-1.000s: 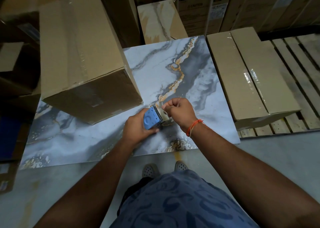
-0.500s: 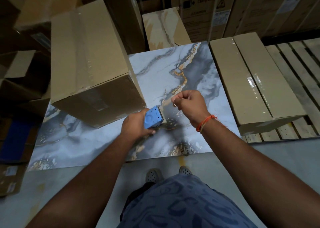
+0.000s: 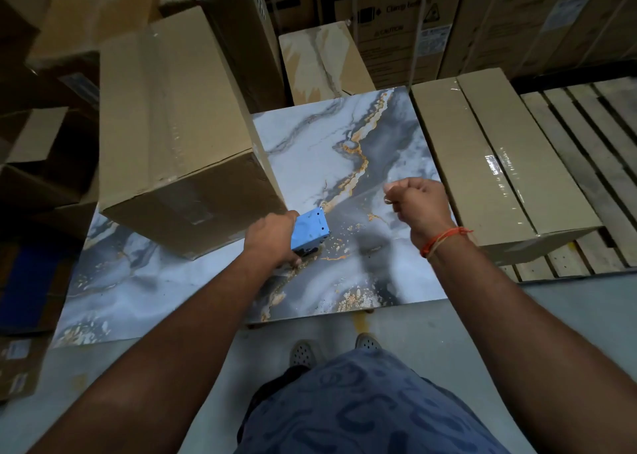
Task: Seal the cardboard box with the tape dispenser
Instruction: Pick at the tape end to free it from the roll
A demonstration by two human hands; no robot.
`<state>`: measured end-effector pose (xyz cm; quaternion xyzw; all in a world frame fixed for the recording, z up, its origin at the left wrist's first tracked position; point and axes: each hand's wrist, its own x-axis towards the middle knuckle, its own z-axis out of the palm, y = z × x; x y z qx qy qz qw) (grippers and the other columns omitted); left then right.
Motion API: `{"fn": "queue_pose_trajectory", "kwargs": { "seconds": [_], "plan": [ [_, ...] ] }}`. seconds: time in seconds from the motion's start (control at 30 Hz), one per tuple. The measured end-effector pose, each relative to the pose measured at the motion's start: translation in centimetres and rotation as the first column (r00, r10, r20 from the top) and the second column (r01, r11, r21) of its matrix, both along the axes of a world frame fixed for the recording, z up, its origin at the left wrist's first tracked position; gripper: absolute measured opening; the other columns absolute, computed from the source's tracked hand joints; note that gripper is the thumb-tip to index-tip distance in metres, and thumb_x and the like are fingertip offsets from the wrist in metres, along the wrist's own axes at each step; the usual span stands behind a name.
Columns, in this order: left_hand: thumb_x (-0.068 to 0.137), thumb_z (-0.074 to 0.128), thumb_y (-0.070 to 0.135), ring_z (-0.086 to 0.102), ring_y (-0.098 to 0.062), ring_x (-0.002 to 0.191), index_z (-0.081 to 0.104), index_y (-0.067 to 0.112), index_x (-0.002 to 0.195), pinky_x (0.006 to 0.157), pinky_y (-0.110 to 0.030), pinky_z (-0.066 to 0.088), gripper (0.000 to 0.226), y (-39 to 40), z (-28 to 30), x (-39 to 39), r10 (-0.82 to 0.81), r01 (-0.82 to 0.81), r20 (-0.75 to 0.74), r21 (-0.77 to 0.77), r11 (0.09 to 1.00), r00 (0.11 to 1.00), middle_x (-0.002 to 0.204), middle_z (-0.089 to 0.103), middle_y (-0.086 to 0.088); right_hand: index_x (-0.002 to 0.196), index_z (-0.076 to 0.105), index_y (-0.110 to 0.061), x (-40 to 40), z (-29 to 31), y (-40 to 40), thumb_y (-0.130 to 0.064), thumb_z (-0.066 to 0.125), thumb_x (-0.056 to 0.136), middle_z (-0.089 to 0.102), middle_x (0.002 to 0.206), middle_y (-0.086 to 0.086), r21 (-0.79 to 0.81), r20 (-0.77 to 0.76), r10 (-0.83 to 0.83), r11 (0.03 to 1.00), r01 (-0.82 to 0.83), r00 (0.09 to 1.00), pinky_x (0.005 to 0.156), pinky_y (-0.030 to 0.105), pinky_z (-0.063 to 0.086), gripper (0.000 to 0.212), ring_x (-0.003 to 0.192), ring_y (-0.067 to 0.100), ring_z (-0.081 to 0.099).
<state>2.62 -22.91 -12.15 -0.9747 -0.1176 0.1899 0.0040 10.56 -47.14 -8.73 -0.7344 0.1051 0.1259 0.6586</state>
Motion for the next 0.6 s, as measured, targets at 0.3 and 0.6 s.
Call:
{"fn": "queue_pose_trajectory", "kwargs": {
  "seconds": [0.3,0.6],
  "plan": [
    [0.072,0.088,0.038,0.066,-0.029,0.113,0.048,0.021,0.13,0.08,-0.034,0.048,0.073,-3.2,0.5,2.8,-0.197,0.21,-0.11,0.12,0.97,0.974,0.122,0.067,-0.006,0.068,0.069,-0.003,1.0,-2.1,-3.7,-0.004,0.068,0.083,0.064,0.063,0.006,-0.134,0.068,-0.016,0.991,0.025,0.998,0.057,0.016,0.047,0.014,0.045,-0.003,0.054],
    [0.061,0.084,0.07,0.063,-0.028,0.115,0.046,0.024,0.132,0.081,-0.036,0.038,0.093,-7.8,0.4,5.3,-0.299,0.321,-0.188,0.099,0.942,0.936,0.123,0.065,-0.004,0.06,0.066,-0.013,0.9,-5.9,-7.2,-0.008,0.07,0.08,0.069,0.067,0.002,-0.183,-0.013,-0.103,0.978,0.099,0.995,0.073,0.031,0.051,0.021,0.059,0.011,0.059]
  ]
}}
